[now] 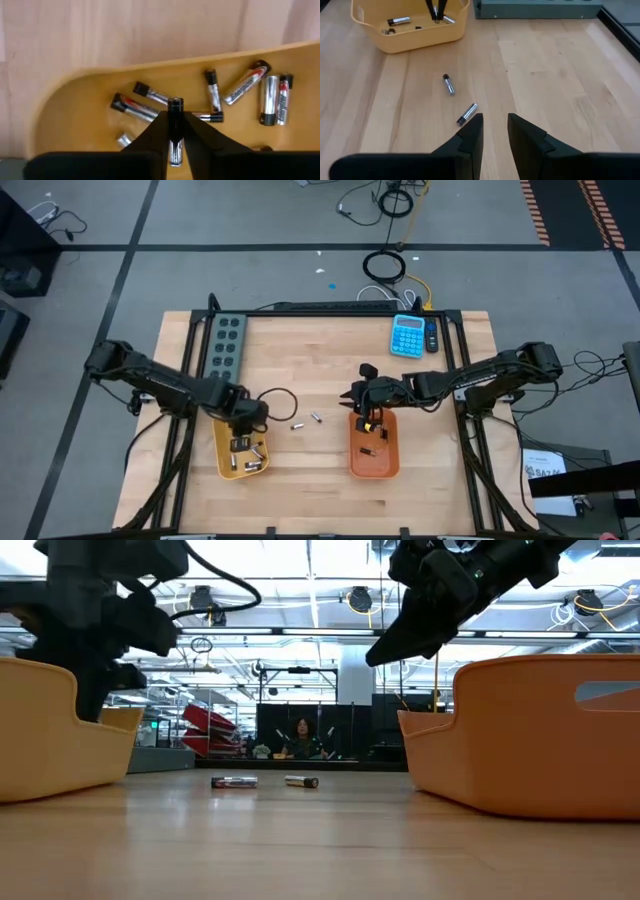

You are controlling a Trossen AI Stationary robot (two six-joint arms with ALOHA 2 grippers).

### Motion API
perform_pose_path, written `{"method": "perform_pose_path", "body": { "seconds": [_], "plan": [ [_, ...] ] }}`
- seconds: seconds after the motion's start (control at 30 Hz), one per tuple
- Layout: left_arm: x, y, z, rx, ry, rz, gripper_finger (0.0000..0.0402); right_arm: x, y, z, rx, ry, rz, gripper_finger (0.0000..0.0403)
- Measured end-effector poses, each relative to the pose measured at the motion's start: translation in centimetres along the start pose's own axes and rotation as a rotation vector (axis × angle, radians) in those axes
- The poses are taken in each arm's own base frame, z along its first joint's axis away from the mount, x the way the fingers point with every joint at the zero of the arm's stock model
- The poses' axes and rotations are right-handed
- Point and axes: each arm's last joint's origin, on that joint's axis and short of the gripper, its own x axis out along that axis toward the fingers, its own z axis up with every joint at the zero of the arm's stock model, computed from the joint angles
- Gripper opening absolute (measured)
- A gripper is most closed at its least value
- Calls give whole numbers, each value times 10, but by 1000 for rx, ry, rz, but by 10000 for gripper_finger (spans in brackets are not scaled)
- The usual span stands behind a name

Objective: Sort batteries
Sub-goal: Put the silver battery into the yellow bin

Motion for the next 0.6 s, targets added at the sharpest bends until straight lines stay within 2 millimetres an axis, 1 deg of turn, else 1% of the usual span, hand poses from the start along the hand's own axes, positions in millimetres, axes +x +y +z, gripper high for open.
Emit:
{"method": "perform_pose_path", "body": {
  "seconds": [0.1,0.17,0.33,0.43,0.5,0.6],
  "plan": [
    [0,-4,-1,-2,0,-5,87,0,0,1,2,-6,0,79],
    [-5,-7,1,3,-5,-16,104,0,0,1,2,-5,0,79],
    [-25,-18,16,44,-91,-71,112,0,0,1,2,-5,0,79],
    [-33,-22,29,52,-202,-60,113,0,0,1,2,-6,0,79],
    [-30,-24,37,54,-265,-49,114,0,0,1,2,-6,0,79],
    [-19,-27,50,56,-318,-38,114,0,-1,1,3,-7,-6,79]
  ]
}}
